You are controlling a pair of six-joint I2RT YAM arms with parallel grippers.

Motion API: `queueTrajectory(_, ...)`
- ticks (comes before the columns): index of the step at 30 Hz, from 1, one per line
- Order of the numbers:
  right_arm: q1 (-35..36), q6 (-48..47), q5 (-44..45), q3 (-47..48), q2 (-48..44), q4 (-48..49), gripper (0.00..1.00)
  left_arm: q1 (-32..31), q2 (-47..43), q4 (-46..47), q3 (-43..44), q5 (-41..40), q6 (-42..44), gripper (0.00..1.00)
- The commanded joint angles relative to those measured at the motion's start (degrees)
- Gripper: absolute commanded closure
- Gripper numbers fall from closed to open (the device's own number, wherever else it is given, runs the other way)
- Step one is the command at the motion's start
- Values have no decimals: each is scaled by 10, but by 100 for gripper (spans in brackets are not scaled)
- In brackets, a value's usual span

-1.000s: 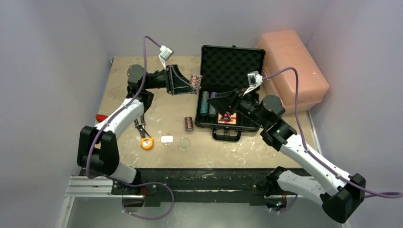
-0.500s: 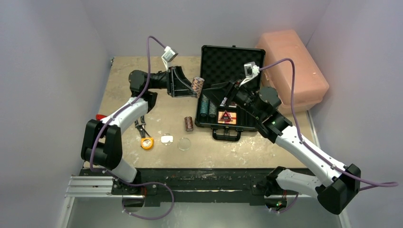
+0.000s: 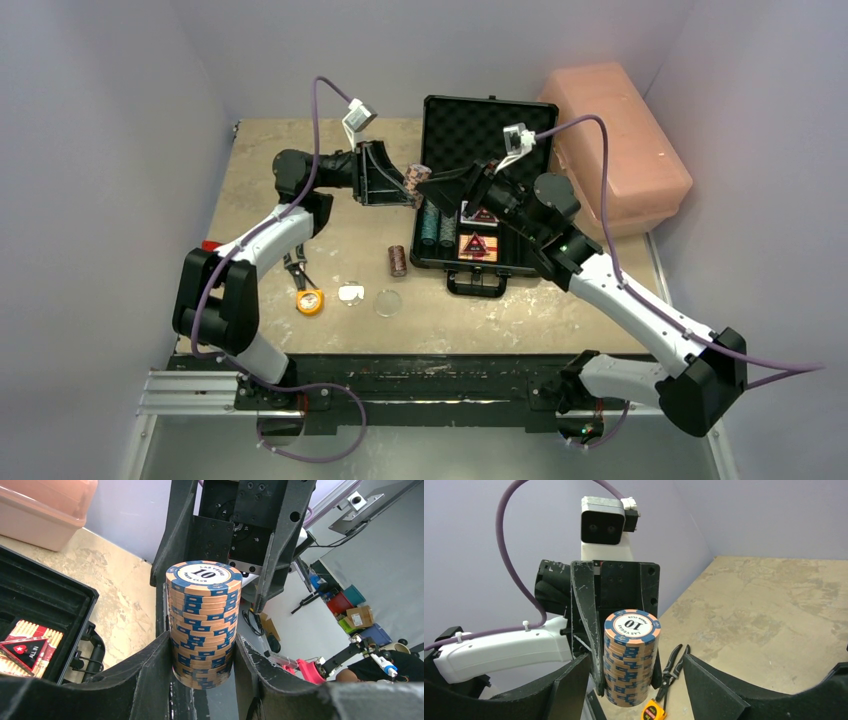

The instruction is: Pack up texas hold em set

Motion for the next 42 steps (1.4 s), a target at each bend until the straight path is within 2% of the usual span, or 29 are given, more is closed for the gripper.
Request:
queueTrajectory(1, -1, 12, -20, 34, 4, 40, 28, -2, -5, 51, 10, -14, -2, 100)
queueTrajectory(19, 31, 7, 24, 60, 43, 23, 36, -1, 7, 40, 15, -15, 1, 100)
queueTrajectory(27, 35, 5, 48, 65, 51, 5, 44, -1, 8, 38, 16, -15, 3, 100)
queueTrajectory(37, 45, -7, 79, 70, 55, -26, 45, -1, 7, 11, 16, -14, 23, 100)
queueTrajectory(42, 46, -7, 88, 70, 56, -34, 56, -1, 7, -6, 16, -14, 35, 100)
